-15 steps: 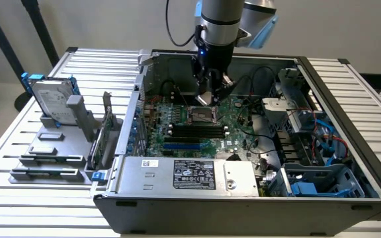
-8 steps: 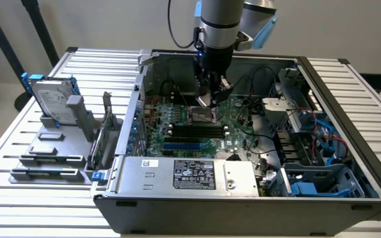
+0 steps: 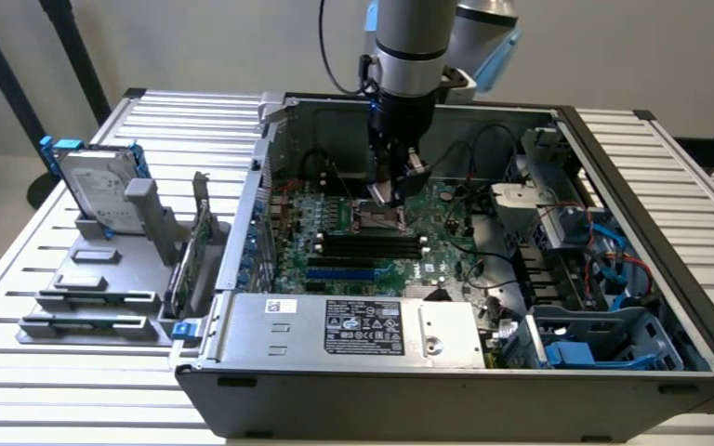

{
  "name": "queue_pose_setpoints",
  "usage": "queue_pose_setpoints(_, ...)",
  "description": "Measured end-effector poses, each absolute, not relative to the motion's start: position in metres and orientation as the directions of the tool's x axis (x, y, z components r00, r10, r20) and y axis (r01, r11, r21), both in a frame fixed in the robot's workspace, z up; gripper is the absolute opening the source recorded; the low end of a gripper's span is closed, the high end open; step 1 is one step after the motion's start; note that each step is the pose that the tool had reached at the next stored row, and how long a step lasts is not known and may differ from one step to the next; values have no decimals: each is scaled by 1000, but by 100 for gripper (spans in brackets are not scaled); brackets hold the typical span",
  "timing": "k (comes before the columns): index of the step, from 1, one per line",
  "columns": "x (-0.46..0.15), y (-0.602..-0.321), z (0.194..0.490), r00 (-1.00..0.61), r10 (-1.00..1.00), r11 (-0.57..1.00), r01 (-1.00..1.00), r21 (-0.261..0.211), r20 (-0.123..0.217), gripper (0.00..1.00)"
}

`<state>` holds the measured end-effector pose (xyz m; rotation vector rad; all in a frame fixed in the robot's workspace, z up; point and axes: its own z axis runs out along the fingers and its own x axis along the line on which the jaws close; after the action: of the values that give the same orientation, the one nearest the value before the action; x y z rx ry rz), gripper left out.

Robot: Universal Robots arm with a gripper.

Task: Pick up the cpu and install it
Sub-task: 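Place the cpu into insertion slot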

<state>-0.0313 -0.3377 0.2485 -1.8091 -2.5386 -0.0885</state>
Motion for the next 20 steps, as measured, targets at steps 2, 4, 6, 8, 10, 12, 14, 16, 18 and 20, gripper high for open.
queue_pose_setpoints(2,-31,-338,247,-295,954,293,956,30,53,54)
queue_pose_setpoints(4,-31,-338,246,-264,963,263,964,26,54,54)
queue_pose_setpoints(6,-31,-338,245,-233,971,233,972,22,55,54)
queue_pose_setpoints(8,-31,-338,244,-204,977,203,979,18,56,54)
queue_pose_setpoints(10,-31,-338,243,-174,983,174,985,13,57,54)
queue_pose_setpoints(12,-31,-338,243,-144,988,143,990,9,57,54)
queue_pose_setpoints(14,-31,-338,242,-114,992,113,994,5,58,54)
queue_pose_setpoints(16,-31,-338,241,-83,995,83,997,1,58,54)
queue_pose_setpoints(18,-31,-338,239,-52,997,52,999,-4,59,54)
queue_pose_setpoints(20,-31,-338,238,-21,998,21,1000,-9,58,54)
